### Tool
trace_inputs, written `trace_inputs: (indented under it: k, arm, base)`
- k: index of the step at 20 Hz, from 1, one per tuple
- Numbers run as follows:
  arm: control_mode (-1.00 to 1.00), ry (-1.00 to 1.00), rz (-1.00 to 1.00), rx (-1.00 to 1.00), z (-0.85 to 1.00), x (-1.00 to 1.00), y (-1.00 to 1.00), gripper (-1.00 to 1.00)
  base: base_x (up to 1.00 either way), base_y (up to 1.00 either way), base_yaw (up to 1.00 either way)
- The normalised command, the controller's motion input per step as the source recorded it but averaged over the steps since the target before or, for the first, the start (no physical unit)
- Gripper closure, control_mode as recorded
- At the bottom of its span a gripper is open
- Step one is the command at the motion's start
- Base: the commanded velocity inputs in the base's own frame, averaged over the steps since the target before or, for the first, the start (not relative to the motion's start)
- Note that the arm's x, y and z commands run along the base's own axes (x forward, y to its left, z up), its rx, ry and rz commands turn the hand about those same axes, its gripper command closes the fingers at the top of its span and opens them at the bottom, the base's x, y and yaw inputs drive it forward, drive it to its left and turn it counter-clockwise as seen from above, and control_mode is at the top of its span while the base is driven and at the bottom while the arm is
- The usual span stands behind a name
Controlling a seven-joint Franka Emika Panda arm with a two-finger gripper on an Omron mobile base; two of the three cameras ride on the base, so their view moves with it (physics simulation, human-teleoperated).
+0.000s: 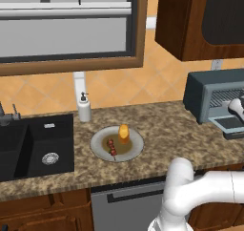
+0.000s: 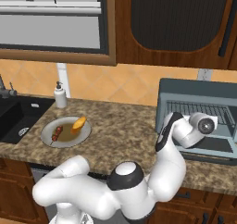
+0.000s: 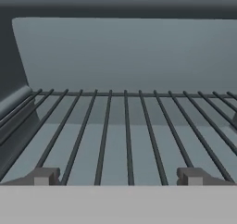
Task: Pick up the kebab skewer and baguette bread, and place them inside the toaster oven. Close the toaster oven door and start by setting the timer.
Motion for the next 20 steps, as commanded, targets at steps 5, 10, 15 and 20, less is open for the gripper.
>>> trace_inputs:
  k: [5, 10, 15, 20]
  arm:
    - [-1.00, 0.02, 0.00, 0.00, -0.05, 0.07, 0.00, -1.00]
    - [-1.00, 0.12, 0.00, 0.00, -0.42, -0.19, 0.00, -1.00]
    - [-1.00, 0.20, 0.00, 0.00, -0.71, -0.51, 0.00, -1.00]
    - [-1.00, 0.17, 0.00, 0.00, -0.81, -0.61, 0.00, -1.00]
  base:
    - [0.00, 0.00, 0.00]
    - [0.00, 0.00, 0.00]
    - [0.00, 0.00, 0.00]
    - [0.00, 0.00, 0.00]
